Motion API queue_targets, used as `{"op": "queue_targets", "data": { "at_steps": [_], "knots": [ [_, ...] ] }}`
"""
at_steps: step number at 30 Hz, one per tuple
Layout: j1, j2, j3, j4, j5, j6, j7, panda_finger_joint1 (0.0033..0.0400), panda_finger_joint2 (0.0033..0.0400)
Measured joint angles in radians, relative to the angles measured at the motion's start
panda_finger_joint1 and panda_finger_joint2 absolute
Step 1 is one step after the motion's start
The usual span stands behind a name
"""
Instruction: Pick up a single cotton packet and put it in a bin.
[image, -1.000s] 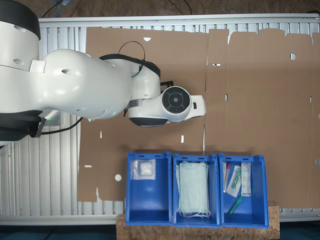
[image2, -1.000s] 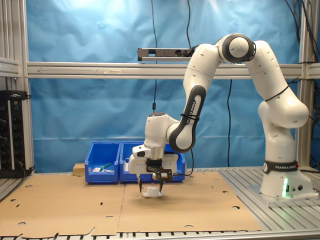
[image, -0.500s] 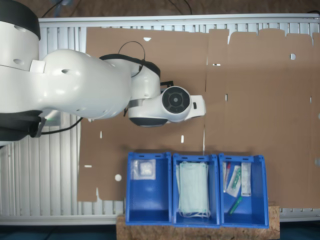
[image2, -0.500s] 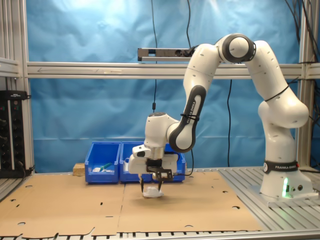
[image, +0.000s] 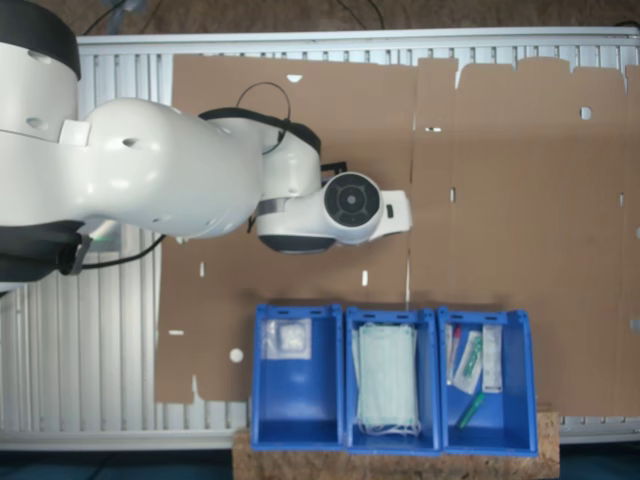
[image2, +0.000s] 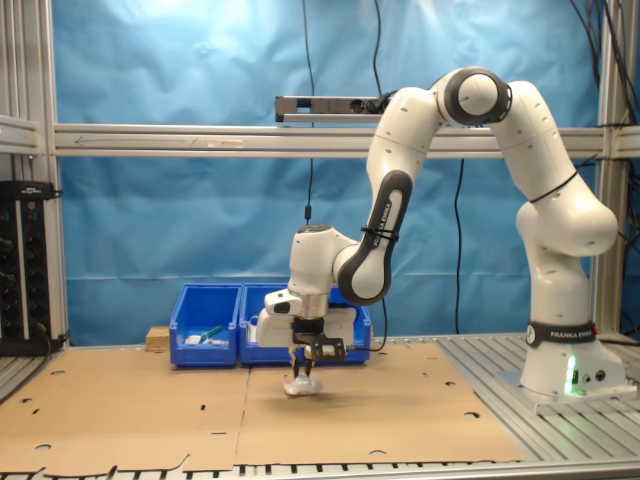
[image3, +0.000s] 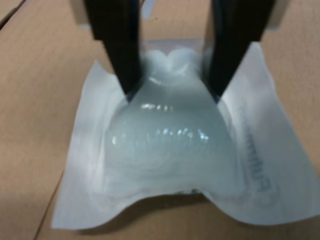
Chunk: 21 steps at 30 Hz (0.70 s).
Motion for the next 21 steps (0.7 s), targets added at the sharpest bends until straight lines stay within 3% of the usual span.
{"op": "queue_targets", "data": {
  "at_steps": [1,5,6,21],
  "knots": [
    [0.000,0.000,0.000,0.000,0.000,0.000,0.000,0.0079,0.0079],
    [0.000,-0.001,0.000,0.000,0.000,0.000,0.000,0.0079,0.0079],
    [0.000,-0.001,0.000,0.000,0.000,0.000,0.000,0.0046,0.0046],
    [0.000,-0.007,0.000,-0.002,0.000,0.000,0.000,0.0046,0.0046]
  ]
}}
